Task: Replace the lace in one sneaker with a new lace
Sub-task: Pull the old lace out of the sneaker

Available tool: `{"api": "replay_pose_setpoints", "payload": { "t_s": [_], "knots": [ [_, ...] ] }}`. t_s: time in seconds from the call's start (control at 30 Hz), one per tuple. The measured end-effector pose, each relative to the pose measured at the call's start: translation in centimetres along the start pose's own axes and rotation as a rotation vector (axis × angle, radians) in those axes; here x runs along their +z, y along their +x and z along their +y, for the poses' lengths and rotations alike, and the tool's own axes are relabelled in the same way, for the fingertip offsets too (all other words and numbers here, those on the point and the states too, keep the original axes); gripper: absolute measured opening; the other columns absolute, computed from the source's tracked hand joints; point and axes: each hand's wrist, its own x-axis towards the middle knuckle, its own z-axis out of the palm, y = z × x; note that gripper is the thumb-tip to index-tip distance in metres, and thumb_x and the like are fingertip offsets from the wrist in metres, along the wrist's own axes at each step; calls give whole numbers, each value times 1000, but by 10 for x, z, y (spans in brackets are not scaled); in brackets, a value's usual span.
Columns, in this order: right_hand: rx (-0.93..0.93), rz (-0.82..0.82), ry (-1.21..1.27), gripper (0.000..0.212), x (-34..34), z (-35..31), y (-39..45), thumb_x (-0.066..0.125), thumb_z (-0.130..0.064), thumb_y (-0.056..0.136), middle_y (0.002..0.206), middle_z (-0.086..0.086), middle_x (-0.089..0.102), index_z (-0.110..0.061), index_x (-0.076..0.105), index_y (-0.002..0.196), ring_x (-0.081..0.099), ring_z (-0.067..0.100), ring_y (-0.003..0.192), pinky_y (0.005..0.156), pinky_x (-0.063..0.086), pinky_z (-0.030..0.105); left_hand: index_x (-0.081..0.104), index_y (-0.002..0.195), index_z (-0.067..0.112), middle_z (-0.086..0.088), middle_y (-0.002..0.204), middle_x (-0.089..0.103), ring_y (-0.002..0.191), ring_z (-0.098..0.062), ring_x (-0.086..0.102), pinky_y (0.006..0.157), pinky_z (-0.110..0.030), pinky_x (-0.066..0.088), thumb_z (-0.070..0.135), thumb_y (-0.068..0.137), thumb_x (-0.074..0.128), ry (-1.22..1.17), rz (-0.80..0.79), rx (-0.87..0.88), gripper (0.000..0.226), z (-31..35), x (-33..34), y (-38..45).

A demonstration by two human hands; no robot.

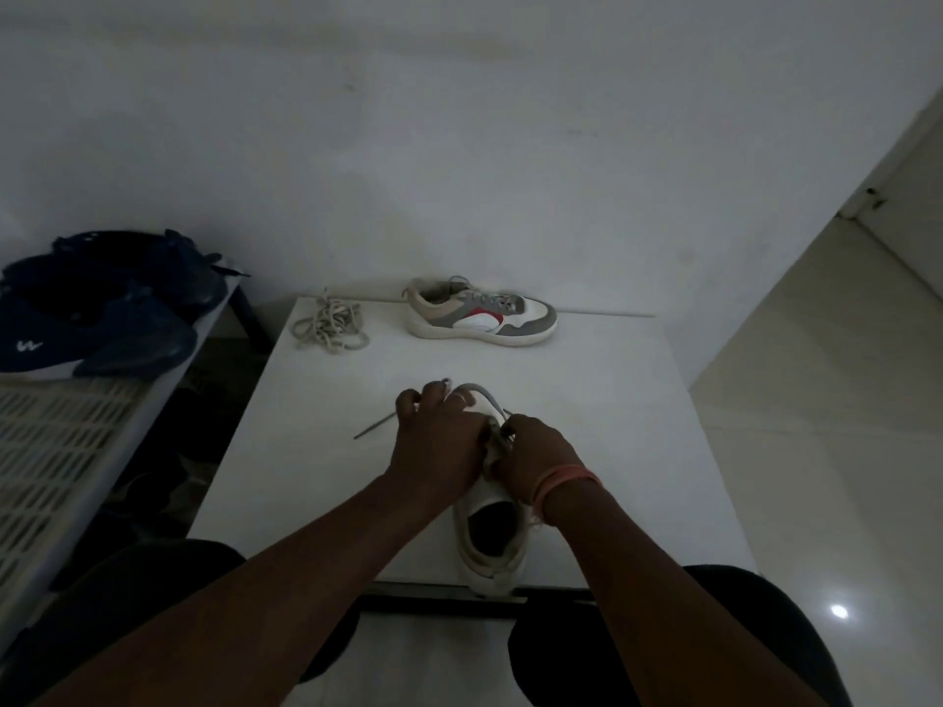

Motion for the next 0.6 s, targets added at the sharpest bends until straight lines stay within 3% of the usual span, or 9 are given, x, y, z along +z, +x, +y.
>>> {"api": "replay_pose_setpoints", "payload": {
  "t_s": [0.07,0.13,0.23,0.3,0.37,0.43,0.47,0.53,0.6],
  "knots": [
    [1,-4,-22,33,0,-1,3,68,-27,86,116,8,65,-16,58,115,62,29,107,84,47,32,68,106,31,5,122,62,131,-28,43,98,-46,22,36,92,49,58,0,-14,25,4,-1,0],
    [9,8,-36,29,0,-1,5,64,-28,88,116,8,65,-16,59,114,62,29,107,82,44,31,66,112,28,2,124,59,127,-28,43,98,-46,27,32,91,49,29,-51,-63,28,7,-5,3],
    [31,-11,-89,26,0,-2,8,55,-30,94,118,8,66,-16,61,115,61,29,109,85,45,32,67,106,29,-1,125,56,121,-30,47,96,-42,40,31,93,50,-277,-153,-282,22,-5,-19,20],
    [43,-56,-130,28,0,-4,12,53,-27,94,122,12,65,-13,61,117,61,31,112,89,47,33,60,87,24,-4,115,66,111,-29,58,85,-33,47,20,97,46,-804,-190,-411,18,-21,-41,29],
    [67,-90,-141,27,-2,-8,16,54,-22,92,121,15,64,-9,60,115,61,33,113,89,47,33,49,80,17,-7,93,73,95,-26,68,79,-29,48,4,101,37,-1465,-229,-496,27,-38,-59,30],
    [77,-114,-157,27,-4,-13,19,54,-20,92,121,17,64,-6,59,114,60,34,113,88,47,33,44,77,14,-5,68,58,68,-23,61,79,-36,53,4,104,32,-1961,-239,-635,31,-49,-70,30],
    [77,-118,-165,27,-4,-16,19,54,-20,92,121,18,63,-5,58,115,60,34,114,87,46,33,42,75,14,-3,62,45,56,-18,48,70,-34,53,6,103,33,-2016,-234,-721,31,-50,-73,30],
    [89,-113,-170,27,-4,-20,20,53,-19,94,120,17,63,-5,57,117,60,32,113,86,46,33,39,71,17,-1,59,32,44,-12,28,50,-24,36,7,100,38,-1836,-198,-827,30,-47,-71,32],
    [109,-115,-172,26,-5,-21,21,53,-21,94,118,16,64,-6,58,114,61,32,110,83,47,33,48,74,15,3,57,37,38,-9,29,44,-19,27,15,99,49,-1499,-170,-729,25,-44,-75,32]
  ]
}}
